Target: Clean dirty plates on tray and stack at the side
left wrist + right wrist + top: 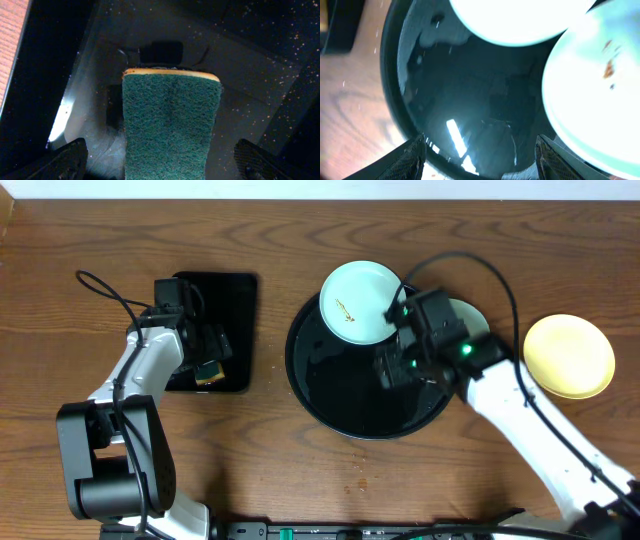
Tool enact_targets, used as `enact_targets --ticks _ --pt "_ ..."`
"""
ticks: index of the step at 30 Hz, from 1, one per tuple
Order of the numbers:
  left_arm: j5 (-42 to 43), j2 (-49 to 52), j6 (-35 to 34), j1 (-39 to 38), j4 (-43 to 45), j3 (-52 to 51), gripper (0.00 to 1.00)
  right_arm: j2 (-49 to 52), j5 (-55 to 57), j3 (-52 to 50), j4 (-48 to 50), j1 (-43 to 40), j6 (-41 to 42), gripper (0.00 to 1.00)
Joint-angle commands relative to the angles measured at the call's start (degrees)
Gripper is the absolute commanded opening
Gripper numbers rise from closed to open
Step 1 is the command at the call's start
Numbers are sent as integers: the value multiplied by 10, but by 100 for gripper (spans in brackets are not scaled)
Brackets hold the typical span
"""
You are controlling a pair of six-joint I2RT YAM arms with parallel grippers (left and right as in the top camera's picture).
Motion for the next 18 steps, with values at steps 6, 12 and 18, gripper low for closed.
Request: enact_targets --ticks 6,12,18 --pt "-3 7 5 1 0 -3 93 98 90 49 33 -63 -28 69" --pt "-3 7 5 1 0 -3 93 107 16 75 11 -174 -95 68" --pt "-3 7 5 1 0 -3 93 108 15 66 -29 -268 -94 64"
